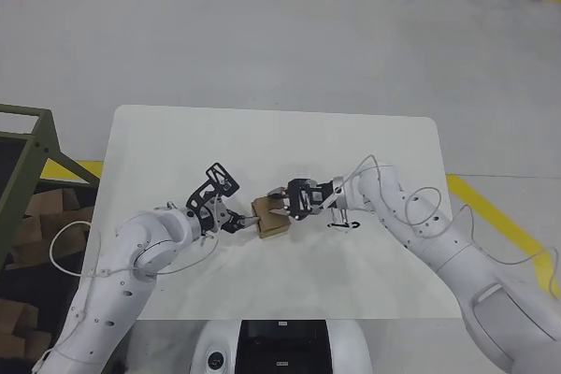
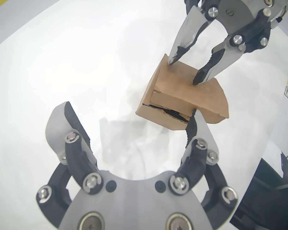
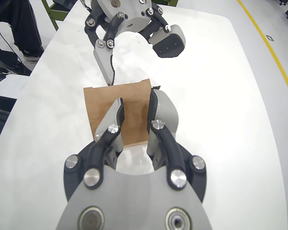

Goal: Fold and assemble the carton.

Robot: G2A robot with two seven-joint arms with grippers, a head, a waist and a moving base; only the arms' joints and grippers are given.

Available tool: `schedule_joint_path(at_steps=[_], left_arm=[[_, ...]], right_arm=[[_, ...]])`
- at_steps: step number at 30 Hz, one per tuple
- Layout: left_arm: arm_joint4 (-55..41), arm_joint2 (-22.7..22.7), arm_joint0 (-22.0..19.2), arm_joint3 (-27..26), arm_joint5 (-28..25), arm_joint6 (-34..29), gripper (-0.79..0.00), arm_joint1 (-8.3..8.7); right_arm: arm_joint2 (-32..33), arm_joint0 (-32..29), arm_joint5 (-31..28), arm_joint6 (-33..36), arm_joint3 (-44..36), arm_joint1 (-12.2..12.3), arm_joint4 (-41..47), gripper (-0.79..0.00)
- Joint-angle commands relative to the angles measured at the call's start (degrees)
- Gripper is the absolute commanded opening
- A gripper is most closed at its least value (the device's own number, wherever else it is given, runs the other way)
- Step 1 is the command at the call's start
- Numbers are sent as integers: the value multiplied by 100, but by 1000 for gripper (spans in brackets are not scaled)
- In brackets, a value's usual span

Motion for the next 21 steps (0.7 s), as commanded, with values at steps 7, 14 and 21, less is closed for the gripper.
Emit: schedule_joint_path(at_steps=[7, 14, 21], left_arm=[[46, 119, -109, 137, 71, 37, 0, -10], [136, 221, -214, 262, 106, 20, 0, -17], [94, 157, -171, 284, 111, 39, 0, -3]], right_arm=[[1, -16, -35, -15, -5, -29, -62, -576], [-14, -1, -63, 7, 57, -77, -81, -560], [-14, 13, -82, 16, 106, -117, -94, -551]])
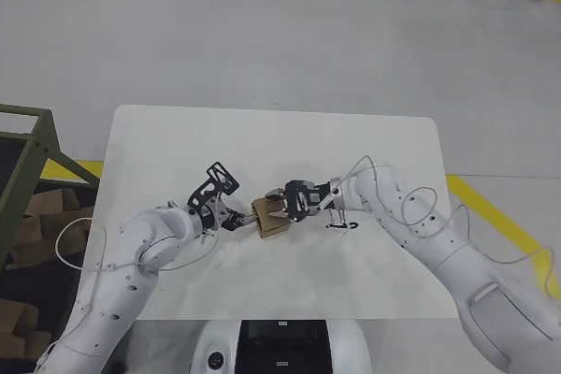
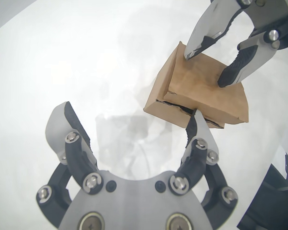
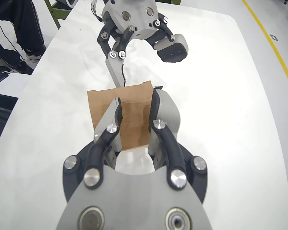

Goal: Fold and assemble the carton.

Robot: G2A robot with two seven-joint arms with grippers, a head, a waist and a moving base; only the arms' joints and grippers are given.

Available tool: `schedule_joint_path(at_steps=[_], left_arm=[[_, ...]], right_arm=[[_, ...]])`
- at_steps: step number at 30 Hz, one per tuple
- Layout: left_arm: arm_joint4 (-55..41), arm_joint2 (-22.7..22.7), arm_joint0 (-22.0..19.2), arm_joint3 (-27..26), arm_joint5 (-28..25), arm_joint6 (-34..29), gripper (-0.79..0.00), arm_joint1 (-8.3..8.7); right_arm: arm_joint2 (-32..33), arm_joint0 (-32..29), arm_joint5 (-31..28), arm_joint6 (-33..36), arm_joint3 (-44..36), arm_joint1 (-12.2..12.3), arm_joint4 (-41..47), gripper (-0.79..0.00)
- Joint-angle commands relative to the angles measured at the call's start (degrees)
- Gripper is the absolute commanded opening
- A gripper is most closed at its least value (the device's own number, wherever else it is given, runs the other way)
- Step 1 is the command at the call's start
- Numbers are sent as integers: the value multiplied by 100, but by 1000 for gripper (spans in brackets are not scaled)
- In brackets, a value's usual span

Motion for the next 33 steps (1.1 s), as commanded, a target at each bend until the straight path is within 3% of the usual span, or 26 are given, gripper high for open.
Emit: schedule_joint_path(at_steps=[1, 14, 33], left_arm=[[-16, -28, 31, -27, -10, 3, 0, 6], [-27, 38, -18, -56, 13, -45, 0, 10], [22, 183, -106, 44, 34, -86, 0, 7]], right_arm=[[-5, 6, -3, 12, 9, -12, -6, -551], [-60, 38, -23, 174, 55, -111, -56, -499], [-3, 17, -59, 83, -32, -134, -216, -483]])
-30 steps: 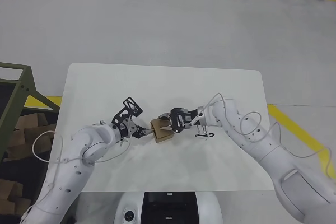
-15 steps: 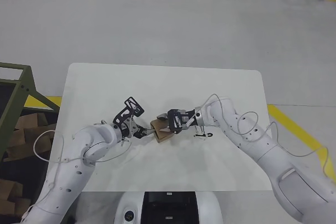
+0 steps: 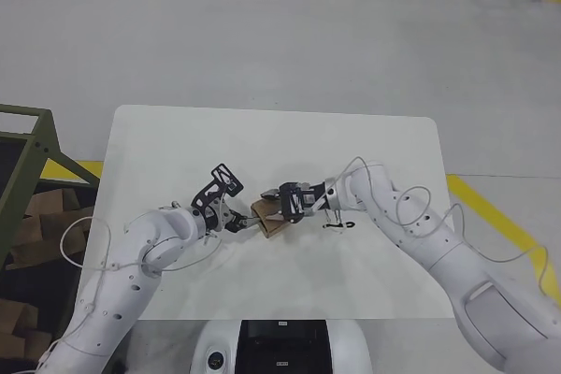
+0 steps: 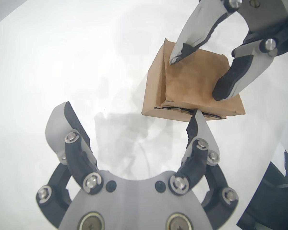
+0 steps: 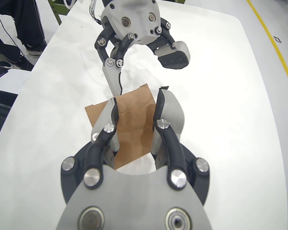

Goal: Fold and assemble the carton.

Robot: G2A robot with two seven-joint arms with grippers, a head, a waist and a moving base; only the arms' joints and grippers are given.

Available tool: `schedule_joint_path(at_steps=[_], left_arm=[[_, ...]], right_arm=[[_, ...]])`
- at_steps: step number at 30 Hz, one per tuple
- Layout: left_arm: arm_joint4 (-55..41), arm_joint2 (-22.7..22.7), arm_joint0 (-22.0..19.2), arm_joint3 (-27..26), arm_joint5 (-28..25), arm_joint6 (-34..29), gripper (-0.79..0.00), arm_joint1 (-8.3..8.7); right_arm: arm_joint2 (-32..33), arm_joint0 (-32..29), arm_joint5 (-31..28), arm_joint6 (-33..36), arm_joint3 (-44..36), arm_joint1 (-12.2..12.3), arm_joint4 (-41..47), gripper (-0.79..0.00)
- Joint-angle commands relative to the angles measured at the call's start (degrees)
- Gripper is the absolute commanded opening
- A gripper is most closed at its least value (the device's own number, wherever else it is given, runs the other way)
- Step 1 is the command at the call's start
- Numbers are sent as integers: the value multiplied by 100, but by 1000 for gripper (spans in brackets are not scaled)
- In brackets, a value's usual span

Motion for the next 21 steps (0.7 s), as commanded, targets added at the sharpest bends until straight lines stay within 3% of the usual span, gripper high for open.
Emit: schedule_joint_path(at_steps=[1, 6, 12, 21], left_arm=[[-5, 4, -12, -2, -12, -11, 0, 1], [-32, 17, -41, 1, -24, -32, 0, 3], [-28, 31, -60, 11, -27, -42, 0, 6], [-22, 65, -74, 27, -3, -38, 0, 8]], right_arm=[[-9, 0, -3, 6, -33, -8, -23, -477], [-20, 11, -12, 8, -92, -25, -79, -428], [-7, 32, -10, 20, -146, -42, -101, -428], [-29, 5, -34, 41, -192, -56, -210, -499]])
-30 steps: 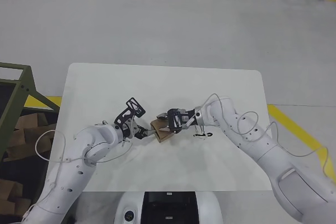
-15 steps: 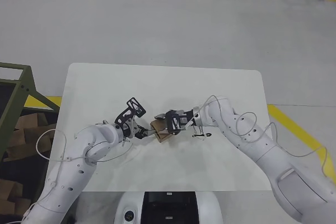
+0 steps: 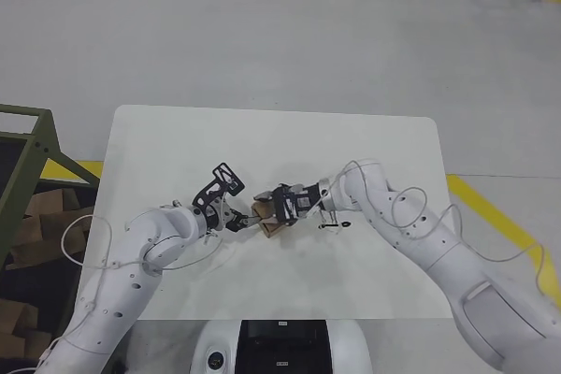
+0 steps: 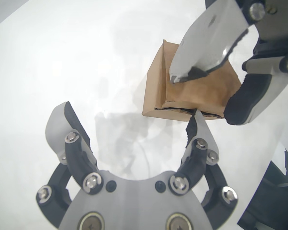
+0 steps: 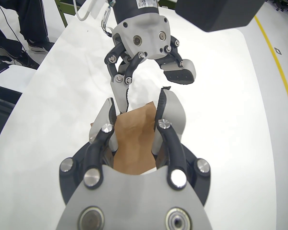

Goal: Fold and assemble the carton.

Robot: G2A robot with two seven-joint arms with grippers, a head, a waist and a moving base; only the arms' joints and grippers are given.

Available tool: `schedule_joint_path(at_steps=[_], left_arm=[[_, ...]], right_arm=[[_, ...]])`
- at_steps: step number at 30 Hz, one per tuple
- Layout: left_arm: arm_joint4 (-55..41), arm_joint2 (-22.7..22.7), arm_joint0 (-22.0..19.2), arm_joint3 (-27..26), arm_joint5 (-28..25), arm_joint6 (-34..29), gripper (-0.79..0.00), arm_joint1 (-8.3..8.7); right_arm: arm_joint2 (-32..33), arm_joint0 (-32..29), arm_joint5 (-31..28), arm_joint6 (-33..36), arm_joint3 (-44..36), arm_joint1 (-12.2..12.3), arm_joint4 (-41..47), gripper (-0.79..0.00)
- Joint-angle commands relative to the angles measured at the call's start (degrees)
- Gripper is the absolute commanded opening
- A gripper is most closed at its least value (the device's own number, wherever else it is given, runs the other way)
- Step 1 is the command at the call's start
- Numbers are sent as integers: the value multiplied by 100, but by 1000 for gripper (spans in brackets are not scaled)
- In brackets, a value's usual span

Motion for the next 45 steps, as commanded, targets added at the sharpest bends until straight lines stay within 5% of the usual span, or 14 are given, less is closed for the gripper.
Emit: schedule_joint_path(at_steps=[1, 6, 19, 45], left_arm=[[-4, 6, -7, 3, 4, -3, 0, 0], [4, 21, -12, 13, 2, -12, 0, 3], [-12, 54, -27, -15, 60, -42, 0, 4], [-32, -126, 142, -100, 60, 17, 0, 50]], right_arm=[[-13, -3, 11, 49, 65, -14, -3, -511], [-12, 3, 24, 40, 127, -31, -19, -570], [55, -42, 53, 20, -96, 12, -206, -523], [77, -51, 152, 364, -5, -56, -219, -603]])
